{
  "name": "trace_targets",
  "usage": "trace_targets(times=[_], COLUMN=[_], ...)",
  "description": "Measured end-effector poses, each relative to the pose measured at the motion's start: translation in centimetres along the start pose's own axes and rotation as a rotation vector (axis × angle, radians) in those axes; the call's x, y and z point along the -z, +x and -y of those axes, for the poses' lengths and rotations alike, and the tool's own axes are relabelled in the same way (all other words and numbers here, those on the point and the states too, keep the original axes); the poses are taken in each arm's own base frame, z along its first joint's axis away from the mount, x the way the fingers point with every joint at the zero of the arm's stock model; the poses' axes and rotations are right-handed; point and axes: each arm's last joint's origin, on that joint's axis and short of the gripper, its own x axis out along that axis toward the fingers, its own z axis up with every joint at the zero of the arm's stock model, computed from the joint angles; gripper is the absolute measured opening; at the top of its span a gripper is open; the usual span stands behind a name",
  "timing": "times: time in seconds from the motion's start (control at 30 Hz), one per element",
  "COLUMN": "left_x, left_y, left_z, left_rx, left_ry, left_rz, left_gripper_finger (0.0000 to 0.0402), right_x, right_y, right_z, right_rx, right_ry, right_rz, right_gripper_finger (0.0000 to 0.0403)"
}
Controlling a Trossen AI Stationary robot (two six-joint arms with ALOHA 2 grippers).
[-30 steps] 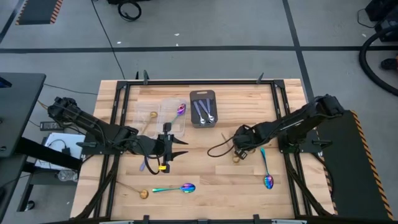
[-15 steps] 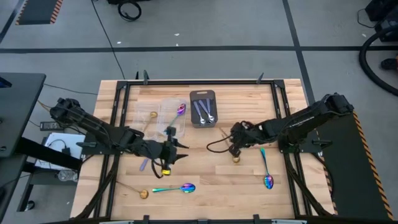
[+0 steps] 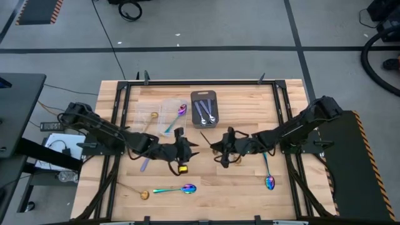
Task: Sort silverware by color (type)
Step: Put the gold spoon into the left transparent bin
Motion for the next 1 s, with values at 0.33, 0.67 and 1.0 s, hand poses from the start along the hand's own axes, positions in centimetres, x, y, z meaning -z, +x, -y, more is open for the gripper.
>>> trace_targets(times=[0.33,0.67,1.0], left_x=[-0.4,0.0,2.3], left_y=[0.5,-0.5,1.5], left_z=[-1.0,1.2,2.3], left_rx=[-0.051,-0.059,-0.172], left_ry=[-0.054,0.456,0.959], left_rz=[0.027,0.026,-0.107], left_gripper_finger=[0.0185,0.0178,0.0174], right_x=[-0.6,0.0,0.0], right_y=[-0.2,0.3,1.1], right_z=[-0.8,0.1,1.5], right_rx=[0.005,-0.104,-0.184], right_ry=[-0.118,0.075,0.208], right_rz=[0.097,-0.050,-0.162], right_gripper_finger=[0.0016,0.0016,0.0016])
